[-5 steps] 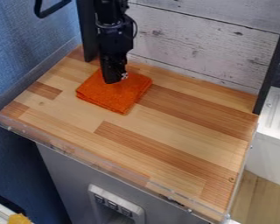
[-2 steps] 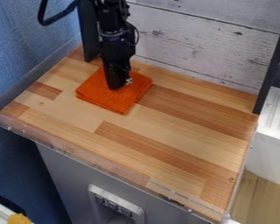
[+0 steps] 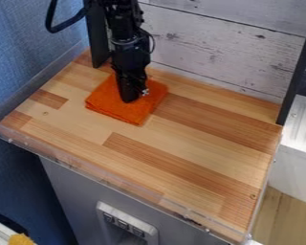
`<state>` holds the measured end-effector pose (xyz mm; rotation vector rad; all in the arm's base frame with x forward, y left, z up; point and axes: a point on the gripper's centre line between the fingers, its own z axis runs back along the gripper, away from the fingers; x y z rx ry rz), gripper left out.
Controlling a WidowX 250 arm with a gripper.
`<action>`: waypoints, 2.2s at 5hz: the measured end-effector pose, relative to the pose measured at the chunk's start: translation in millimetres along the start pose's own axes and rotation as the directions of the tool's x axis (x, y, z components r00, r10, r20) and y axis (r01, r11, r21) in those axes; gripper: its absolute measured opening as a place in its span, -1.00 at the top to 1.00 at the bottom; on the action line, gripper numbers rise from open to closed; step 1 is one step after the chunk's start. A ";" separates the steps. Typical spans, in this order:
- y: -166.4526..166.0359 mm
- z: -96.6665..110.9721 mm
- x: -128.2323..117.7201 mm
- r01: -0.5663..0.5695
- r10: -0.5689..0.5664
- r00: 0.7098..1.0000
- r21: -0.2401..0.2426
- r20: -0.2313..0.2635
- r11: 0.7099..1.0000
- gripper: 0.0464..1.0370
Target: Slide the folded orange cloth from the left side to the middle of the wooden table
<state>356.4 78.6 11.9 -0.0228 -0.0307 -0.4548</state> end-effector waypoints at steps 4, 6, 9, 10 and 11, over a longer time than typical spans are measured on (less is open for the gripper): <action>-78.9 -7.3 36.4 -0.300 0.300 0.953 0.015 -0.038 0.954 0.98; -109.5 -8.2 48.8 -0.396 0.397 0.917 0.027 -0.037 0.918 0.98; -134.2 -8.2 43.1 -0.446 0.446 0.895 0.025 -0.025 0.895 0.98; -139.8 -8.4 39.8 -0.453 0.453 0.891 0.021 -0.032 0.891 0.93; -148.0 -5.5 34.0 -0.450 0.451 0.889 0.030 -0.077 0.892 0.63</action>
